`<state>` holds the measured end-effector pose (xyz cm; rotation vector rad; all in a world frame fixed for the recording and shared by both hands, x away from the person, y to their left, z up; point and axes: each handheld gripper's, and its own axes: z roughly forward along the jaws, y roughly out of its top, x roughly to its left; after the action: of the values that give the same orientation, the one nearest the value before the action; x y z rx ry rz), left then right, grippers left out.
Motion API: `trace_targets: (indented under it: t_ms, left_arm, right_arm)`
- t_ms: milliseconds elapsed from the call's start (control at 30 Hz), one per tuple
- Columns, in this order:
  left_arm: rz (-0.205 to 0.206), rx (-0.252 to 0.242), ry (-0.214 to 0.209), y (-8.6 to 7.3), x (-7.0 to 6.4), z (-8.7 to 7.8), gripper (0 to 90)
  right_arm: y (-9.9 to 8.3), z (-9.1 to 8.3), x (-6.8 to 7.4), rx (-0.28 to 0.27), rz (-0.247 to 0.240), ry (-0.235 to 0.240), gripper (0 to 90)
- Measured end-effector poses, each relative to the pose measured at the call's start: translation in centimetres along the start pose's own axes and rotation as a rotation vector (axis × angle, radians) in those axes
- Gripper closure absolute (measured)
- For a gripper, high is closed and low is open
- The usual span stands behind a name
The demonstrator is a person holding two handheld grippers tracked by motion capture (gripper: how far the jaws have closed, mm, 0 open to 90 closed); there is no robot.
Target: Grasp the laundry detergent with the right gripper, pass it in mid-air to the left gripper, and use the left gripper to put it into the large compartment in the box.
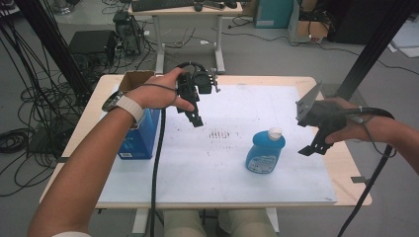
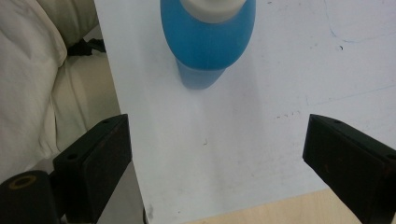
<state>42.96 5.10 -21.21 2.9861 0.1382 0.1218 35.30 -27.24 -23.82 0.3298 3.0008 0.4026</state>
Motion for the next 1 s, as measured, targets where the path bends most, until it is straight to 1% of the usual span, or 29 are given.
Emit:
trace_targets:
  t_ms: [133,267,367,533,667,733,1000]
  left_arm:
    - [0.0,0.0,-0.003,0.09,-0.01,-0.02,10.6]
    - [0.005,0.006,0.003,0.3,-0.12,0.13,10.5]
    - [0.008,-0.001,0.0,0.43,-0.23,-0.01,10.6]
    - [-0.003,0.0,0.007,0.19,-0.33,-0.23,10.6]
    - [-0.005,-0.004,0.011,0.12,-0.36,-0.28,10.6]
    - [-0.007,-0.004,0.011,0.13,-0.37,-0.29,10.6]
    - [-0.008,-0.013,0.014,0.08,-0.38,-0.34,10.6]
  right_arm:
    - [0.01,-0.24,-0.23,-0.013,0.008,-0.008,6.8]
    - [-0.08,-0.19,-0.3,-0.02,0.009,-0.003,6.3]
    - [-0.05,-0.18,-0.26,-0.026,0.009,-0.009,5.6]
    - [-0.04,-0.35,-0.13,-0.044,0.003,-0.012,5.2]
    - [-0.08,-0.2,-0.02,-0.053,-0.001,-0.011,5.5]
    - [-0.12,-0.11,-0.02,-0.049,-0.001,-0.014,5.4]
    - [-0.3,0.08,0.04,-0.07,0.009,-0.011,5.1]
